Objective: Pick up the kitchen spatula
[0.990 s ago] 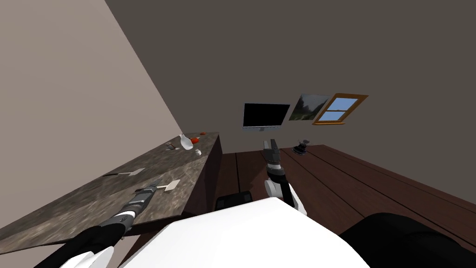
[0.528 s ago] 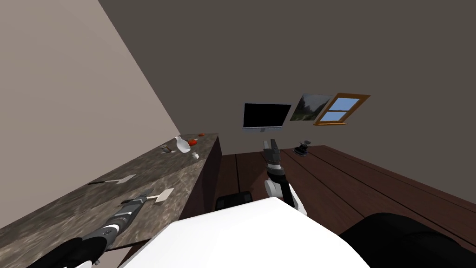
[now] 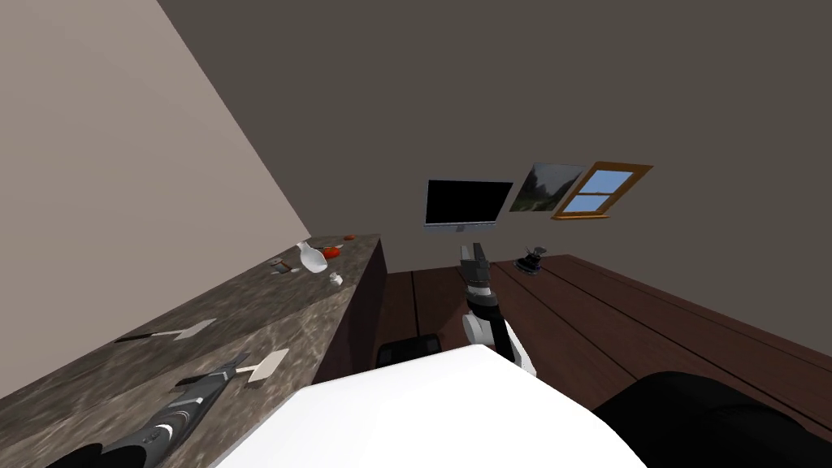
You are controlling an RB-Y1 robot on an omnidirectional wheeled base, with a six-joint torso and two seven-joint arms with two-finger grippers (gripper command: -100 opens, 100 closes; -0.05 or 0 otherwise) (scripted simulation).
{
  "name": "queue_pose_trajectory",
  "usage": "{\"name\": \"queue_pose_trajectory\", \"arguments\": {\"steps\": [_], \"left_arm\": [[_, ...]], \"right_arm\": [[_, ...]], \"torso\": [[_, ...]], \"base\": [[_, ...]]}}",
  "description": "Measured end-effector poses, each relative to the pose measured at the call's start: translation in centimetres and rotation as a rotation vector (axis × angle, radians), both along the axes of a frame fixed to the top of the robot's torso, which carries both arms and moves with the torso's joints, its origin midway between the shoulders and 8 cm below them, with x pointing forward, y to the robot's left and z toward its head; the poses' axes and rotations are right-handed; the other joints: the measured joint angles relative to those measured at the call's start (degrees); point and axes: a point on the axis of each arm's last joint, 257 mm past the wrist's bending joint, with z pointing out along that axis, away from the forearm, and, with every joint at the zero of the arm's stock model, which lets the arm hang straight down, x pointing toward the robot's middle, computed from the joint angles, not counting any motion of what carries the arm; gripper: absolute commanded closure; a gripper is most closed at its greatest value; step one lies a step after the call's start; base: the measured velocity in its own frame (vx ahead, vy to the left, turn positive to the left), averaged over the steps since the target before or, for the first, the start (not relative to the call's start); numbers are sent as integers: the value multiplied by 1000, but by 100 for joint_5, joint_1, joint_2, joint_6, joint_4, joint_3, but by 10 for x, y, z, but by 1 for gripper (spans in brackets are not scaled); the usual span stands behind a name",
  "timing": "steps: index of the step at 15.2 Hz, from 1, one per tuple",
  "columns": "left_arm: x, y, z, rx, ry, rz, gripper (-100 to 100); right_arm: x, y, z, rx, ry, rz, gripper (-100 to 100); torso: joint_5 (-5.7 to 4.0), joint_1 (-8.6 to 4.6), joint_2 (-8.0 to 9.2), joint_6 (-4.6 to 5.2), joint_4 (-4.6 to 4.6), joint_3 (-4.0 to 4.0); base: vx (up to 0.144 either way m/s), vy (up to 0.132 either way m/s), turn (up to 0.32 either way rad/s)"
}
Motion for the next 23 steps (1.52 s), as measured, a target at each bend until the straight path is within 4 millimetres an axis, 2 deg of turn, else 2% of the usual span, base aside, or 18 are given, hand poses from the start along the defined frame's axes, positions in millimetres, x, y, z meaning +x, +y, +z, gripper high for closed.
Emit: {"name": "queue_pose_trajectory", "arguments": {"steps": [10, 14, 23], "left_arm": [[-63, 16, -20, -58, 196, 75, -100], [-94, 17, -25, -91, 279, 109, -100], [-150, 15, -33, -168, 439, 170, -100]], "right_arm": [[0, 0, 0, 0, 0, 0, 0], [0, 0, 0, 0, 0, 0, 0], [0, 0, 0, 0, 0, 0, 0]], "torso": [[2, 8, 3, 0, 0, 1], [2, 10, -7, 0, -2, -4], [2, 11, -2, 1, -1, -2]], "base": [[114, 15, -7], [123, 19, -6], [113, 21, -5]]}}
